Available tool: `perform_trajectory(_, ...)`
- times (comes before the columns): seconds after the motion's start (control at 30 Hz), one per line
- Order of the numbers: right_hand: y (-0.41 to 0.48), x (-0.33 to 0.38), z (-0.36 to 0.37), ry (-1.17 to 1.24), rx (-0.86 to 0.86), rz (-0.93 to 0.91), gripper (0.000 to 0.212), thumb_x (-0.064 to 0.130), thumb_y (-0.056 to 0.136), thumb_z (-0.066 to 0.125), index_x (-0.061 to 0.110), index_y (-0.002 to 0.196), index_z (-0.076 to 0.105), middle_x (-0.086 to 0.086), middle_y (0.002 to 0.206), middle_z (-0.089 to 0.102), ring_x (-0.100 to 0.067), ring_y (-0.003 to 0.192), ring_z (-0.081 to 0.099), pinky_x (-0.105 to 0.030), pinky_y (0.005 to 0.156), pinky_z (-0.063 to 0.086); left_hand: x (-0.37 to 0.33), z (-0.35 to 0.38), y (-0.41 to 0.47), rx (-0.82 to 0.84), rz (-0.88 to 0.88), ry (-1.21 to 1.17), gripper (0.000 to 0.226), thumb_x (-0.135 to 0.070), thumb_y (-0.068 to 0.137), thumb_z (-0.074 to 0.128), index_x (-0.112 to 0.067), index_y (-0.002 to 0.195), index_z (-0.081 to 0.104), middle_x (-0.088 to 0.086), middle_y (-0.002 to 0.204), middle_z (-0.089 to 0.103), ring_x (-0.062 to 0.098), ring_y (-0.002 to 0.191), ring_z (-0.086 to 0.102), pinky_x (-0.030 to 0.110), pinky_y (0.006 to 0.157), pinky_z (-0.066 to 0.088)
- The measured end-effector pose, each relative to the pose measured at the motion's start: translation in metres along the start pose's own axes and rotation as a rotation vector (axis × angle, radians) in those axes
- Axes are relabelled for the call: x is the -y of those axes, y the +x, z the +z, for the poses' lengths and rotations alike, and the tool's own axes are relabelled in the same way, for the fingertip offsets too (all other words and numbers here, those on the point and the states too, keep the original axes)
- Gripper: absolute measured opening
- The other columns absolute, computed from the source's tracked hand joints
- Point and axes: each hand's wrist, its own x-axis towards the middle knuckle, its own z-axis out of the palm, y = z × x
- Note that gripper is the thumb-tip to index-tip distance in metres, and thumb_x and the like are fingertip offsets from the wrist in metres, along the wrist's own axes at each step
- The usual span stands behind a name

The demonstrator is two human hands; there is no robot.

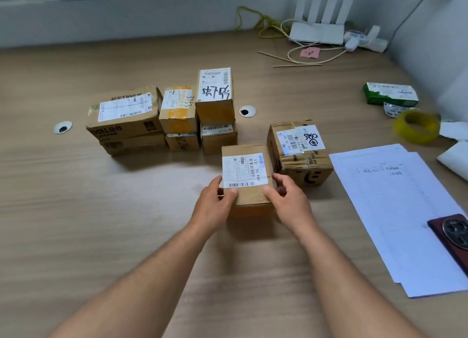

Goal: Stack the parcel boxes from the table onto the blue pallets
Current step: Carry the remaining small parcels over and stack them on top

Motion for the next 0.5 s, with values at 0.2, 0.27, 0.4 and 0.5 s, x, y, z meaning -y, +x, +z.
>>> perform_trajectory(0.2,0.000,-0.015,-0.005,0.294,0.194,0.058,0.101,0.049,0.055,0.072,0.031,0.146,0.032,-0.007,0.136,0.053,-0.018,0.124,0.052,-0.042,0.106,0.042,0.002,-0.003,-0.018,0.086,-0.008,-0.143,0.064,-0.021,0.096,0.052,-0.036,0.148,0.017,-0.008,0.123,0.051,0.008,0.111,0.051,0.009,0.080,0.042)
perform_trajectory(0.27,-0.004,-0.018,-0.006,0.358,0.250,0.025,0.099,0.037,0.057,0.076,0.030,0.146,0.031,-0.008,0.133,0.055,-0.014,0.120,0.056,-0.037,0.102,0.047,0.003,-0.002,-0.027,0.104,-0.005,-0.164,0.064,-0.018,0.097,0.051,-0.038,0.148,0.016,-0.010,0.123,0.051,0.005,0.110,0.050,0.001,0.070,0.042)
perform_trajectory(0.4,-0.019,-0.017,-0.006,0.407,0.346,-0.078,0.086,0.016,0.064,0.068,0.033,0.141,0.033,0.004,0.127,0.061,0.002,0.105,0.062,-0.015,0.082,0.049,0.007,-0.006,-0.042,0.098,0.013,-0.163,0.063,-0.012,0.098,0.046,-0.037,0.149,0.017,-0.009,0.132,0.052,0.006,0.116,0.049,0.003,0.074,0.043)
perform_trajectory(0.5,-0.032,-0.010,-0.002,0.445,0.368,-0.146,0.087,0.012,0.065,0.067,0.032,0.143,0.034,0.001,0.126,0.061,-0.001,0.106,0.063,-0.016,0.080,0.050,0.010,-0.019,-0.055,0.075,0.034,-0.162,0.061,-0.012,0.098,0.046,-0.037,0.147,0.020,-0.010,0.128,0.054,0.001,0.111,0.052,0.001,0.077,0.044)
